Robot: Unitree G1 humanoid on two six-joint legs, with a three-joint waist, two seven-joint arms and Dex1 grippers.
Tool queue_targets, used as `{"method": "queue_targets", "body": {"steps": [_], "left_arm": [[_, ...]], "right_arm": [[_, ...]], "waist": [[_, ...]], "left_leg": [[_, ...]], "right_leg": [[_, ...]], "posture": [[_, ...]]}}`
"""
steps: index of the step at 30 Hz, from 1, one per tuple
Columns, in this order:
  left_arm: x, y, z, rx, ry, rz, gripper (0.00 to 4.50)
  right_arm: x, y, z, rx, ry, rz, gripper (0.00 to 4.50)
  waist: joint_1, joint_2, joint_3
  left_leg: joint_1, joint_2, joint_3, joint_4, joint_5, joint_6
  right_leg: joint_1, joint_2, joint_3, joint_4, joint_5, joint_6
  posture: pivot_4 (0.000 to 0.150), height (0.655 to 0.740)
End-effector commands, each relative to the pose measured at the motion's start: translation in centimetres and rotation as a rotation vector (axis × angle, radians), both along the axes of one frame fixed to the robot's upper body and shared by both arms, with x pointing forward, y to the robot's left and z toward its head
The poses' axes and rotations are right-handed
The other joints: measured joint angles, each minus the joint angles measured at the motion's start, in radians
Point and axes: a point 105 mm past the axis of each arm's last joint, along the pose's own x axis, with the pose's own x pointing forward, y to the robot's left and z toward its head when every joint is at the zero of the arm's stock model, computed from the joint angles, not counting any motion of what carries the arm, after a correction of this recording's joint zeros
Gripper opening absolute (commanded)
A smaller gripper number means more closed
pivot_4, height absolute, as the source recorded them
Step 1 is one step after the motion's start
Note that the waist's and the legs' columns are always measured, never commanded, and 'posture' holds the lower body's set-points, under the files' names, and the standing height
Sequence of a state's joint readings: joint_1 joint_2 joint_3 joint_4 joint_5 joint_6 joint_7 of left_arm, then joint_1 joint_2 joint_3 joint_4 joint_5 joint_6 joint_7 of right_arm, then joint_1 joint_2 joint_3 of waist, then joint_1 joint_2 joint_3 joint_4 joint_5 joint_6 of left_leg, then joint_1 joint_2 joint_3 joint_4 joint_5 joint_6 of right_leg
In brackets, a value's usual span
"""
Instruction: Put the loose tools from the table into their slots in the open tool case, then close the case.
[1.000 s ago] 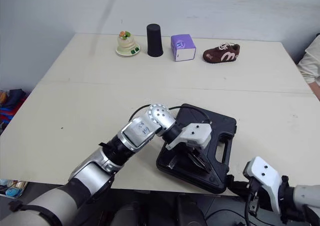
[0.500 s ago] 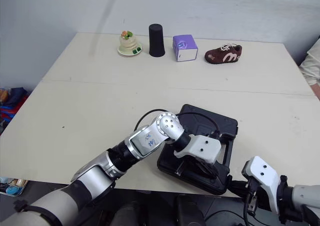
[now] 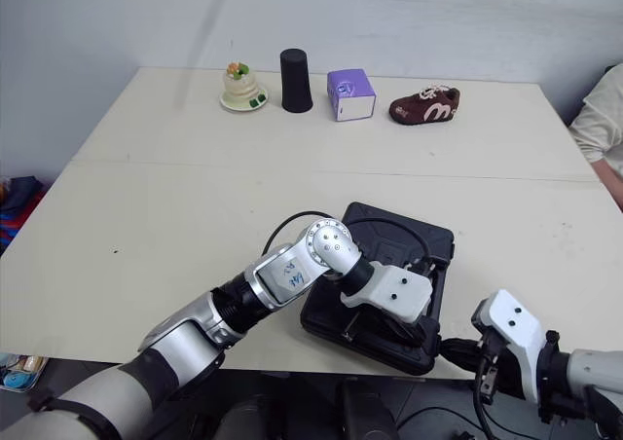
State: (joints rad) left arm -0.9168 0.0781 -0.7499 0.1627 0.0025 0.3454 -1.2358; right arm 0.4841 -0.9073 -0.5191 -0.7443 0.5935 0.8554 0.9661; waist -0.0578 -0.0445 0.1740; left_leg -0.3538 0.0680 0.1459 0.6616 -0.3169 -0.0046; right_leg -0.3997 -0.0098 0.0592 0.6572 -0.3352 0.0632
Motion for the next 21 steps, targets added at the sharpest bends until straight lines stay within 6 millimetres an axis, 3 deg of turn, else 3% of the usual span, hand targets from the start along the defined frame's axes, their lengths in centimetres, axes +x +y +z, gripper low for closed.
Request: {"method": "queue_targets", "body": {"steps": [1,4,6,8,9,10,12,14,17,18,21], "left_arm": [[1.0,1.2,-3.4,0.142,-0.019,0.074,0.03],[1.5,1.1,-2.5,0.106,0.011,0.103,0.03],[2.0,1.2,-0.7,0.039,0.077,0.136,0.03],[2.3,2.6,3.1,-0.114,0.209,0.117,0.03],[2.3,3.5,4.6,-0.174,0.249,0.095,0.64],[2.4,4.5,5.8,-0.213,0.289,0.081,0.88],[3.4,6.9,7.2,-0.241,0.316,0.118,1.77],[5.2,11.0,8.5,-0.272,0.335,0.235,2.73],[6.0,15.8,9.4,-0.294,0.348,0.371,3.97],[6.0,16.9,9.6,-0.296,0.347,0.402,4.48],[6.0,21.2,9.8,-0.314,0.361,0.553,4.48]], "right_arm": [[-0.2,2.4,2.0,0.046,-0.086,0.116,0.00],[-0.2,1.9,1.7,-0.015,-0.082,0.130,0.00],[0.1,1.3,1.7,-0.059,-0.102,0.106,0.00],[0.6,0.2,2.4,-0.069,-0.146,0.064,0.00],[0.8,-0.2,2.7,-0.061,-0.161,0.048,0.67],[1.0,-0.6,3.2,-0.046,-0.174,0.033,0.92],[0.8,-1.1,4.5,-0.006,-0.183,0.034,1.85],[0.4,-2.2,6.4,0.005,-0.215,0.043,2.91],[-0.2,-3.5,8.6,0.013,-0.246,0.032,4.28],[-0.4,-3.8,9.1,0.016,-0.252,0.026,4.50],[-0.6,-4.9,10.6,0.004,-0.292,-0.007,4.50]], "waist": [[-0.001,0.000,0.000],[-0.001,0.000,0.000],[-0.001,0.000,0.000],[-0.003,0.001,0.001],[-0.006,0.004,0.003],[-0.007,0.005,0.003],[-0.003,0.007,0.003],[0.003,0.008,0.003],[0.005,0.008,0.004],[0.003,0.008,0.004],[0.005,0.008,0.004]], "left_leg": [[0.000,0.000,0.000,-0.001,0.000,0.000],[0.002,0.000,0.000,-0.003,0.000,0.000],[0.002,0.000,0.000,-0.003,0.000,0.000],[0.001,0.000,0.000,-0.003,0.000,0.000],[0.001,0.000,0.000,-0.003,0.000,0.000],[0.001,0.000,0.000,-0.004,0.001,-0.001],[0.001,0.000,0.000,-0.005,0.002,-0.003],[0.001,0.000,-0.001,-0.006,0.005,-0.008],[-0.002,0.000,-0.001,-0.007,0.006,-0.010],[-0.002,0.000,-0.001,-0.008,0.006,-0.010],[-0.002,0.000,0.000,-0.012,0.005,-0.011]], "right_leg": [[0.002,0.000,0.000,-0.001,0.000,0.000],[0.004,0.000,0.000,-0.004,0.000,-0.001],[0.004,0.000,0.000,-0.004,0.000,-0.001],[0.004,0.000,0.000,-0.004,0.000,-0.001],[0.003,0.000,0.000,-0.004,0.000,-0.001],[0.001,0.000,0.000,-0.004,0.000,-0.001],[0.001,0.000,-0.001,-0.003,-0.001,-0.001],[-0.004,0.000,-0.002,-0.002,-0.001,-0.001],[-0.009,0.000,-0.002,0.000,-0.001,-0.001],[-0.010,0.000,-0.002,-0.001,-0.002,-0.001],[-0.010,-0.001,-0.002,-0.004,-0.003,-0.002]], "posture": [[0.150,0.7339],[0.150,0.7339],[0.150,0.7339],[0.150,0.7339],[0.150,0.7339],[0.150,0.7339],[0.150,0.7339],[0.150,0.7339],[0.150,0.7339],[0.150,0.7339],[0.150,0.7339]]}}
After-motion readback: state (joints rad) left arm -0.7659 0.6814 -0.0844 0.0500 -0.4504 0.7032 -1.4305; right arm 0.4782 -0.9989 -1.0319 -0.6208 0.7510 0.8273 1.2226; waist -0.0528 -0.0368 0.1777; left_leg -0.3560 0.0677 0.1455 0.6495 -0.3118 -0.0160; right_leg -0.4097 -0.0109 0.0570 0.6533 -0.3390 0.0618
